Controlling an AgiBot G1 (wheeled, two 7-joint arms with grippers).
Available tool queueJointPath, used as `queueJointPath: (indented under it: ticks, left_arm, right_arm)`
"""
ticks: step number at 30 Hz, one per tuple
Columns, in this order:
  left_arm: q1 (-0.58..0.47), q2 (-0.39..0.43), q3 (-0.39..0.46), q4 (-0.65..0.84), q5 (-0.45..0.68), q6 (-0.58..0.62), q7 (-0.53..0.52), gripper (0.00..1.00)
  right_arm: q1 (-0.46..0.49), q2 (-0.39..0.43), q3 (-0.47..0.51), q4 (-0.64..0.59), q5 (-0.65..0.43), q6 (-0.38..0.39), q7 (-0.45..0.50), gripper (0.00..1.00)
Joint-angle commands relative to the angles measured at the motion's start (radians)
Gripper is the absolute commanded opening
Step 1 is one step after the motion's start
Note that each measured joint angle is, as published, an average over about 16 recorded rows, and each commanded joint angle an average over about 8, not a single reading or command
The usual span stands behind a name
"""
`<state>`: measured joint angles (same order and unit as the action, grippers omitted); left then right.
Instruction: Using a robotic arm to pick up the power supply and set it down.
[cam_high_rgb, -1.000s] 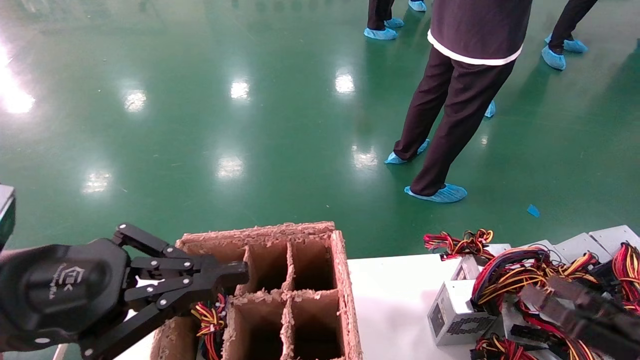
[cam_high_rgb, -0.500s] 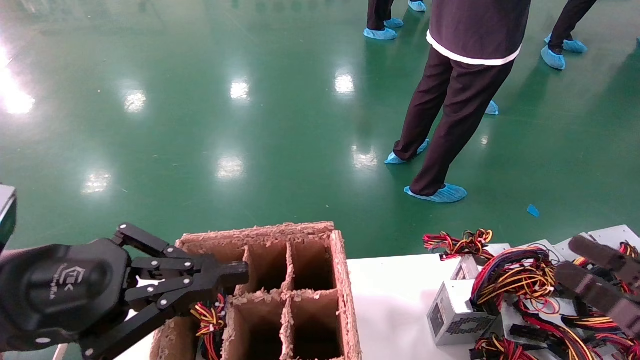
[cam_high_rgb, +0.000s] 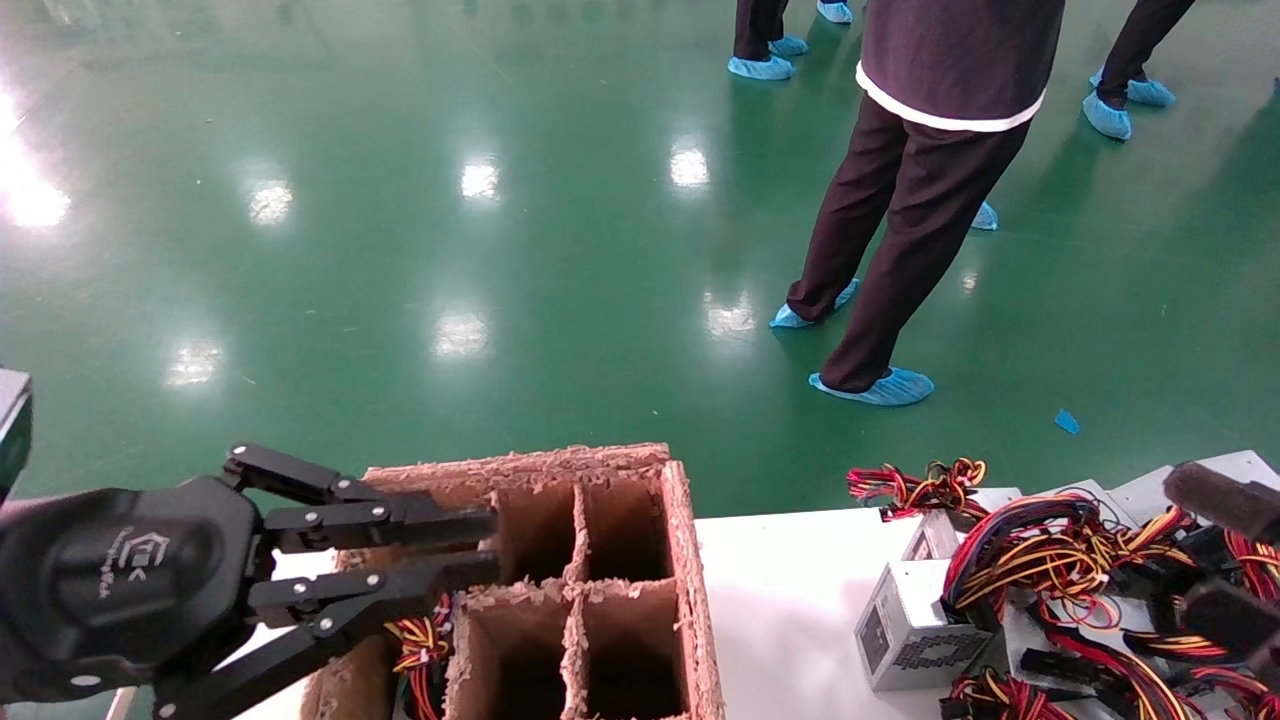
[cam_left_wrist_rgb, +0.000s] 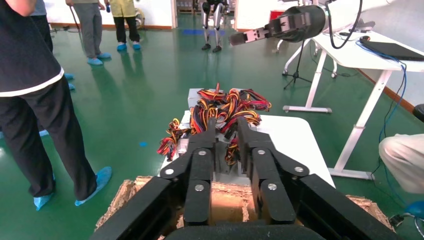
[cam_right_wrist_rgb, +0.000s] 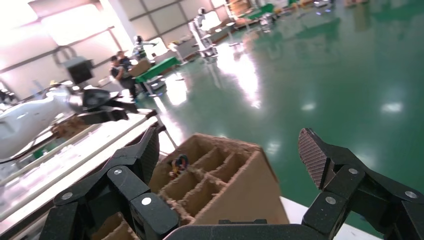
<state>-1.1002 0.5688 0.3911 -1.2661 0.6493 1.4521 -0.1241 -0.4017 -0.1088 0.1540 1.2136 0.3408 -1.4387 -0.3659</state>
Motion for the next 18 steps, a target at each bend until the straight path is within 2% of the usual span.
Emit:
queueJointPath:
  ticks: [1, 18]
  left_arm:
    - [0.0, 0.0, 0.0, 0.0, 0.0, 0.0, 0.0, 1.0]
    - [0.0, 0.0, 0.0, 0.0, 0.0, 0.0, 0.0, 1.0]
  right_arm:
    - [0.078, -0.026, -0.023, 0.004, -0.056, -0.003, 0.029, 1.0]
    - [0.737, -0.251, -0.217, 0.035, -0.535, -0.028, 0.277, 1.0]
